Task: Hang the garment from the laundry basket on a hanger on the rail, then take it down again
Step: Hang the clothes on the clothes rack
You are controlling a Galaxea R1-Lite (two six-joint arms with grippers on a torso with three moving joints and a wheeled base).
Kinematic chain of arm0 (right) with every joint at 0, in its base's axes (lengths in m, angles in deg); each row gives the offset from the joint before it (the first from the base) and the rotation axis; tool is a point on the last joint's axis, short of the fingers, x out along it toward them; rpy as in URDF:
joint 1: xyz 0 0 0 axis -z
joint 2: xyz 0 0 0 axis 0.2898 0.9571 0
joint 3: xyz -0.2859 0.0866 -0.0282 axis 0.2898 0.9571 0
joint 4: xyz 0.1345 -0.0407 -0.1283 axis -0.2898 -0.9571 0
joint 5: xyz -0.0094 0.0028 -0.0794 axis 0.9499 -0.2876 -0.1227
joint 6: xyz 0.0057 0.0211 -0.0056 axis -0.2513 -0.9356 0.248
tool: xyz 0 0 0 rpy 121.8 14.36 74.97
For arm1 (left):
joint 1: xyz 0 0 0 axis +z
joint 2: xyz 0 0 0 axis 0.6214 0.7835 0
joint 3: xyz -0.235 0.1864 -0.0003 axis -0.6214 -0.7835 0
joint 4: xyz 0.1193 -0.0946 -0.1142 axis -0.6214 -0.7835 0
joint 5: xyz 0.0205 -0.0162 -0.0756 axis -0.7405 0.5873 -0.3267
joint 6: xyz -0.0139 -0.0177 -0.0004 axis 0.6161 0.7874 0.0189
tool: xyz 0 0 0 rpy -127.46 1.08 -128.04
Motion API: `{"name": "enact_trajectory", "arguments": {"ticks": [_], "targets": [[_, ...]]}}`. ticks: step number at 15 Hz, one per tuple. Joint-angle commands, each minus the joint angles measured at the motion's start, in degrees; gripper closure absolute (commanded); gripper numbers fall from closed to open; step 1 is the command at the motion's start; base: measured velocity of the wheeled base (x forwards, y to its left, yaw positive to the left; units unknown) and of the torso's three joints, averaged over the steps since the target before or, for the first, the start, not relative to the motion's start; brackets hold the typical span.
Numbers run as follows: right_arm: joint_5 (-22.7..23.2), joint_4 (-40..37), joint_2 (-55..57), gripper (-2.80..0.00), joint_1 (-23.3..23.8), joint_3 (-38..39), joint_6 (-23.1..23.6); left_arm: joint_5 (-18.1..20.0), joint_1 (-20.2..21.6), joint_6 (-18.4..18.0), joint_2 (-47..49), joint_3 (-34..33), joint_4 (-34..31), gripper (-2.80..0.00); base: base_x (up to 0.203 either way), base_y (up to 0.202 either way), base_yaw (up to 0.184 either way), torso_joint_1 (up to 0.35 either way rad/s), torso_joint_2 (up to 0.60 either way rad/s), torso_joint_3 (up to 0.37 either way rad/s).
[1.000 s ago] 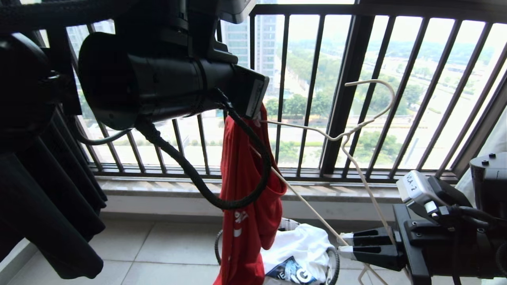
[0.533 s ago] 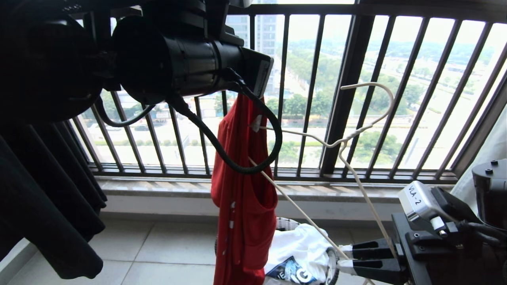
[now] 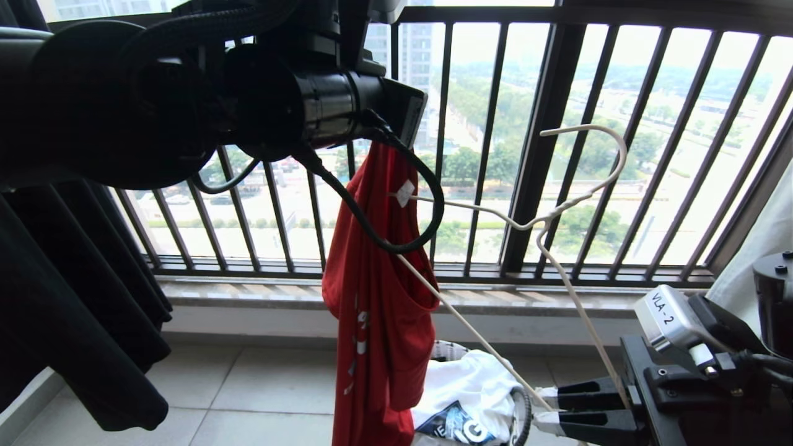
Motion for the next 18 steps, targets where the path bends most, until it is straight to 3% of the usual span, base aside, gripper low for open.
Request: {"name": "enact_trajectory", "arguments": {"ticks": [1, 4, 8, 18], "targets": [[0.22, 0.01, 0.14, 0.00, 0.00, -0.18, 0.09, 0.01, -1.88, 0.26, 1.35, -0.66, 1.54, 0.00, 0.000, 0.000, 0.000, 0.000, 0.00, 0.000], [0.05, 0.17, 0.98, 0.00, 0.50, -0.50, 0.00, 0.07, -5.30, 1.84, 0.69, -0.78, 0.94, 0.00, 0.000, 0.000, 0.000, 0.000, 0.00, 0.000], [0.22, 0.27, 1.27, 0.00, 3.52, -1.32, 0.00, 0.19, -9.27, 5.41, -1.21, 1.33, -6.19, 0.00, 0.000, 0.000, 0.000, 0.000, 0.00, 0.000], [0.57, 0.36, 1.30, 0.00, 4.39, -2.02, -0.26, 0.79, -16.62, 7.88, 0.04, 0.89, -6.59, 0.00, 0.000, 0.000, 0.000, 0.000, 0.00, 0.000]]}}
